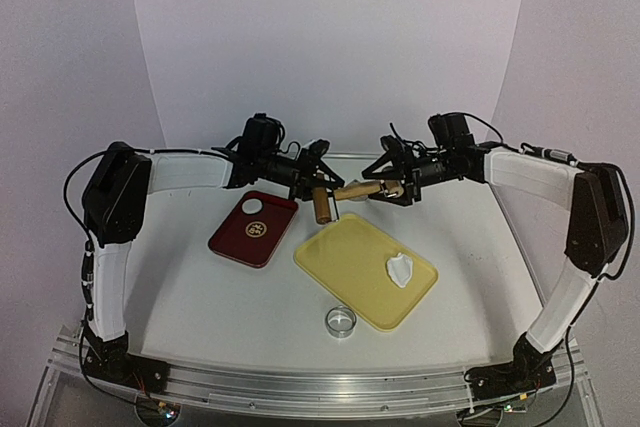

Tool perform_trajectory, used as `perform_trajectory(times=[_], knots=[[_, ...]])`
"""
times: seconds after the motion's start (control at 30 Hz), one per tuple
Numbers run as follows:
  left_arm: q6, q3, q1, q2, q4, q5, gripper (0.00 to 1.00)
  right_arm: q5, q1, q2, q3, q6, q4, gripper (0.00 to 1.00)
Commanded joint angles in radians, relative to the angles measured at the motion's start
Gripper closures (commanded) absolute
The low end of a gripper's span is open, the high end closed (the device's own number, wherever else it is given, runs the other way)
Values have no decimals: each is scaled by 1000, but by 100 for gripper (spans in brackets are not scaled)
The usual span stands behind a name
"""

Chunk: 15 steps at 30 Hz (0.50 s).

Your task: Roll out the dumpling wrappers from the dough

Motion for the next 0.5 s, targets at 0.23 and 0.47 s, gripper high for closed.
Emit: perform_trajectory(times=[0.23, 0.47], knots=[[105, 69, -4, -13, -98, 65, 100, 9, 36, 13, 18, 9, 34, 58], [125, 70, -3, -13, -121, 44, 100, 69, 43, 0, -4, 13, 26, 94]])
